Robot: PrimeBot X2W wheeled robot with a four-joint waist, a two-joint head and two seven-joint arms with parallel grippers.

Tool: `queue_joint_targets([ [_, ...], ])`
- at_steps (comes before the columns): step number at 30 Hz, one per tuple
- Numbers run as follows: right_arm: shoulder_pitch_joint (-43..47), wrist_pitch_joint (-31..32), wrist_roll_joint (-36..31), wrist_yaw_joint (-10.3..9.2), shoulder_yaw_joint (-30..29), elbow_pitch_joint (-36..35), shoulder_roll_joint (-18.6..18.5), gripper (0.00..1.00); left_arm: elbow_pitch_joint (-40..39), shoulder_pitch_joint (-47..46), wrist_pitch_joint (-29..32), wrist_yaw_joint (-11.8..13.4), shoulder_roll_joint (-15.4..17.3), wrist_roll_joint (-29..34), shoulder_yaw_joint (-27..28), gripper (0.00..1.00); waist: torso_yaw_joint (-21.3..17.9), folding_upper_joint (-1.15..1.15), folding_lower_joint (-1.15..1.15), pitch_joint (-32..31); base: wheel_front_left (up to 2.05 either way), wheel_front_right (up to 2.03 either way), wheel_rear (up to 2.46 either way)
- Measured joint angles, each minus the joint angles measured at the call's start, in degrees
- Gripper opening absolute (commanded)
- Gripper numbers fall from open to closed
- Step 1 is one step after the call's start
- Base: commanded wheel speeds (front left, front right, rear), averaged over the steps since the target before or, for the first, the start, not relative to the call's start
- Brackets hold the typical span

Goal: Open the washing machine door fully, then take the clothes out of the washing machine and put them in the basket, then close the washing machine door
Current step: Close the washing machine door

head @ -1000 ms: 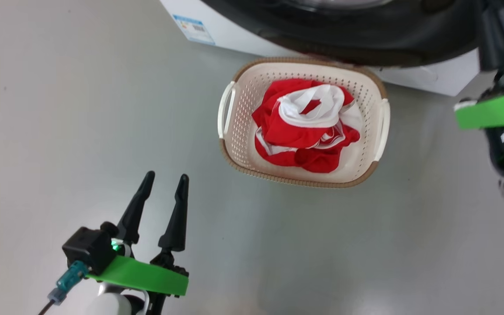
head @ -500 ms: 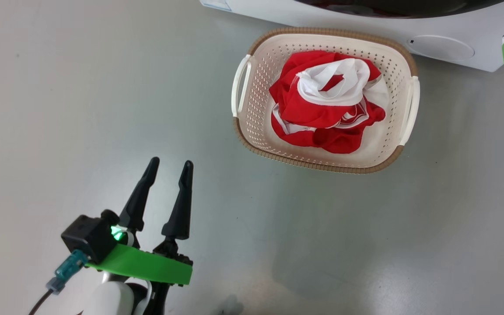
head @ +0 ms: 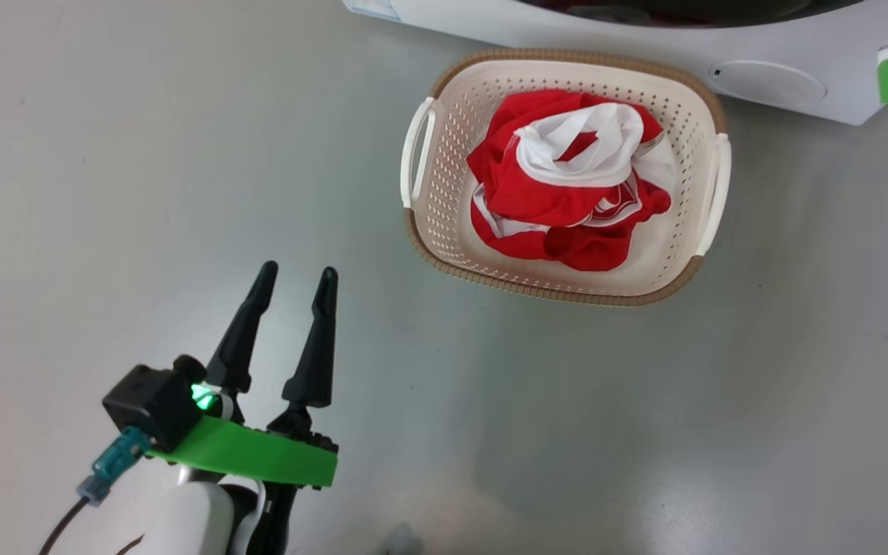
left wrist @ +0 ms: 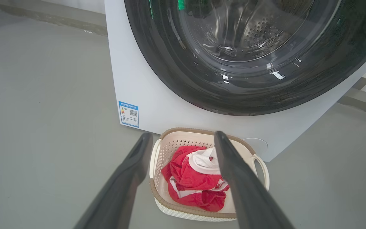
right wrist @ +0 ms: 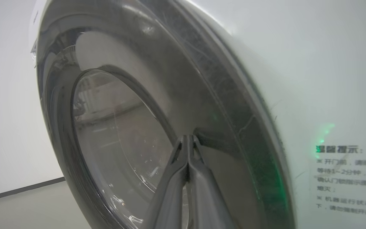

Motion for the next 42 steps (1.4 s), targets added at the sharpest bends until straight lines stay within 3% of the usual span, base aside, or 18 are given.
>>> queue_joint_targets([
  [4,2.4,0.0,0.5,-0.51,1.5,0.2,-0.7,0.00,0.5,0.0,0.0,0.0,0.0,0.2,0.9,1.00,-0.6,0.00,0.00,-1.2,0.00,0.00,0.00],
  [8,7.3,0.0,1.2,-0.51,3.9,0.3,-0.3,0.24,0.7,0.1,0.0,0.0,0.0,1.2,2.1,1.00,-1.4,0.00,0.00,-2.7,0.00,0.00,0.00],
  [9,8.7,0.0,1.7,-0.51,4.4,0.2,-0.1,0.33,0.6,0.3,0.0,0.0,0.0,1.6,2.4,1.00,-1.6,0.00,0.00,-3.2,0.00,0.00,0.00],
  [10,10.0,0.0,2.4,-0.52,4.8,0.1,0.1,0.53,0.6,0.5,0.0,0.0,0.0,2.2,2.8,1.00,-1.9,0.00,0.00,-3.6,0.00,0.00,0.00],
  [11,12.7,0.0,3.0,-0.52,5.2,-0.5,0.3,1.00,0.7,1.5,0.0,0.0,0.0,3.3,3.2,1.00,-2.4,0.00,0.00,-4.7,0.00,0.00,0.00],
  [26,33.1,0.0,4.2,-0.52,4.7,-4.1,2.8,1.00,1.2,7.4,0.0,0.0,0.1,8.3,6.7,1.00,-6.7,0.00,0.00,-13.6,0.00,0.00,0.00],
  [42,46.3,0.1,4.2,-0.52,0.1,-5.0,4.6,1.00,-0.2,12.7,0.0,0.0,1.6,10.2,8.0,1.00,-12.7,0.00,0.00,-21.3,0.00,0.00,0.00],
])
